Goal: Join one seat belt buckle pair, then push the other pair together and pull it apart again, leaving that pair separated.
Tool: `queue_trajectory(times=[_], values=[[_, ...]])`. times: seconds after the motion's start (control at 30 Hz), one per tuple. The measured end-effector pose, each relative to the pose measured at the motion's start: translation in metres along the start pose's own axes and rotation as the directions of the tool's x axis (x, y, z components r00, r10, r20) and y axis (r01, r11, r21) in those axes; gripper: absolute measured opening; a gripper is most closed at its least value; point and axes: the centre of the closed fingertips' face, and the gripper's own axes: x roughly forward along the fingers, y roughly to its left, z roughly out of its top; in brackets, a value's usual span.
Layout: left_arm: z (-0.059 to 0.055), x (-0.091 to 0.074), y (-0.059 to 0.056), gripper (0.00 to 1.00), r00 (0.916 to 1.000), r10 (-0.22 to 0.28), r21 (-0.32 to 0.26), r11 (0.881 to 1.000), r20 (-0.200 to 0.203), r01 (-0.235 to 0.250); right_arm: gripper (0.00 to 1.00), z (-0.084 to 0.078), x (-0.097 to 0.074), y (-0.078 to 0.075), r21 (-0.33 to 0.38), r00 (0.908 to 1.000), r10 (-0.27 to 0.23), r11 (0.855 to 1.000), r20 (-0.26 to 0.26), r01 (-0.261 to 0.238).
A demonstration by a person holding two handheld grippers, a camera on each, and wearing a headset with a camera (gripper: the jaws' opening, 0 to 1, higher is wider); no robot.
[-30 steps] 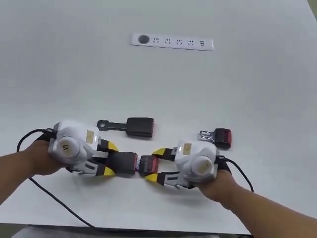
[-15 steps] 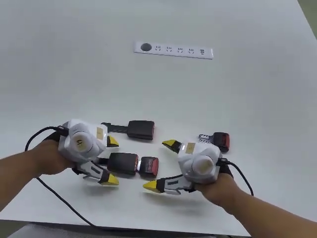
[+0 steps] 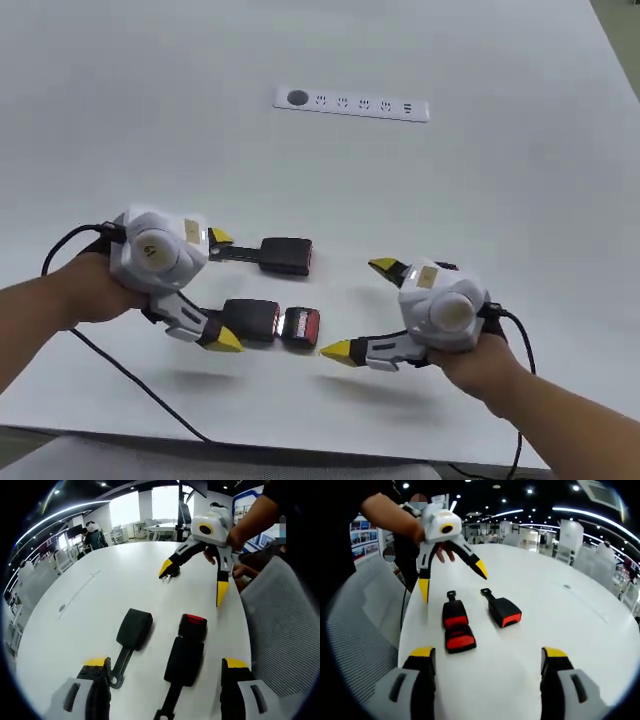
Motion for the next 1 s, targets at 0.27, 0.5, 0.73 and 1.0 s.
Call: queue_trajectory(times=[0.27, 0.5, 0.73, 1.0], values=[[0.012, -0.019, 0.024, 0.96, 0.9994, 0.029, 0.033, 0.999, 0.02, -0.029, 0.88, -0.006, -0.025, -0.036, -0.02, 0.9985, -0.054, 0.998, -0.013, 0.053], [0.015, -0.029, 0.048, 0.96, 0.999, 0.039, 0.069, 0.997, 0.02, -0.04, 0.87, -0.02, -0.05, -0.07, -0.022, 0.9934, -0.103, 0.995, -0.049, 0.102], [0.022, -0.029, 0.07, 0.94, 0.9978, 0.043, 0.076, 0.996, 0.051, -0.047, 0.85, -0.038, -0.07, -0.094, -0.003, 0.9878, -0.133, 0.991, -0.08, 0.133], [0.024, -0.007, 0.074, 0.93, 0.9997, 0.011, 0.112, 0.994, 0.022, -0.013, 0.81, -0.067, -0.077, -0.103, -0.017, 0.983, -0.103, 0.995, -0.152, 0.102]])
